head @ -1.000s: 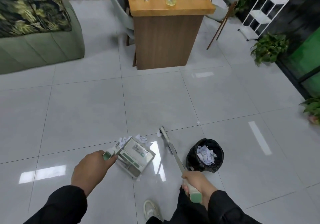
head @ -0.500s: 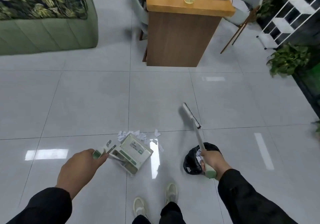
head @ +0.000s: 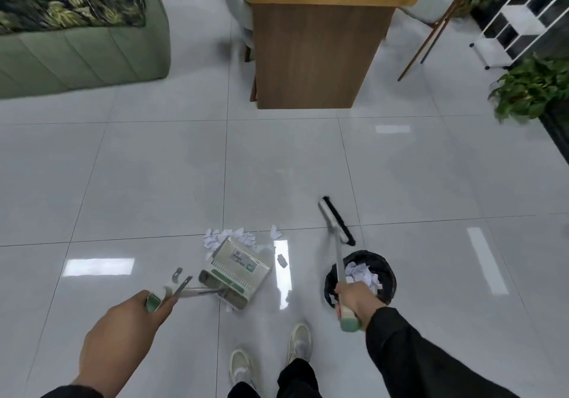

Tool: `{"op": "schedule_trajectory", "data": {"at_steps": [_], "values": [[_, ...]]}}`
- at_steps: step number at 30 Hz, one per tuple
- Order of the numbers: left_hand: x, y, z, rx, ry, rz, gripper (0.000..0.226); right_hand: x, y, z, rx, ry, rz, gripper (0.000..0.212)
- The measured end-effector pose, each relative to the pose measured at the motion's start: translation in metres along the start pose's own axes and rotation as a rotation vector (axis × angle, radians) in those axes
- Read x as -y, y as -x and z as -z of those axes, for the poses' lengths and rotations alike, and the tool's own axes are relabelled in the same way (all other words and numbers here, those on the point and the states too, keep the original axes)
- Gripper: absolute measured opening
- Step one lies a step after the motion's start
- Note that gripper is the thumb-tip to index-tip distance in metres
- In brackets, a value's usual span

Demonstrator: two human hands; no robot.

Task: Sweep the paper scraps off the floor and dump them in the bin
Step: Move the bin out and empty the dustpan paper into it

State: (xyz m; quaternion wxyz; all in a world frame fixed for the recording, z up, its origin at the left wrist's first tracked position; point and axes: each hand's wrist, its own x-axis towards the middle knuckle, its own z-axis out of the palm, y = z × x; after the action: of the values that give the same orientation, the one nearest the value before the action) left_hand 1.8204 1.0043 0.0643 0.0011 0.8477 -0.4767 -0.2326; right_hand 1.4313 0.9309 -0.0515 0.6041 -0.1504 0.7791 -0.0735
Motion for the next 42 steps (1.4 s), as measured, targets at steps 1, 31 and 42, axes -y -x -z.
{"op": "schedule_trajectory", "data": {"at_steps": [1, 31, 42], "values": [[-0.004, 0.001, -0.001, 0.01, 0.026, 0.0, 0.052, -0.005, 0.007, -0.013, 0.044, -0.01, -0.021, 0.01], [0.095, 0.095, 0.009, -0.121, 0.19, 0.343, 0.056, -0.052, 0.08, -0.073, 0.244, 0.148, -0.027, 0.009], [0.25, 0.121, -0.001, -0.02, 0.13, 0.319, 0.056, -0.114, 0.147, -0.175, 0.21, -0.057, -0.012, 0.021]]}}
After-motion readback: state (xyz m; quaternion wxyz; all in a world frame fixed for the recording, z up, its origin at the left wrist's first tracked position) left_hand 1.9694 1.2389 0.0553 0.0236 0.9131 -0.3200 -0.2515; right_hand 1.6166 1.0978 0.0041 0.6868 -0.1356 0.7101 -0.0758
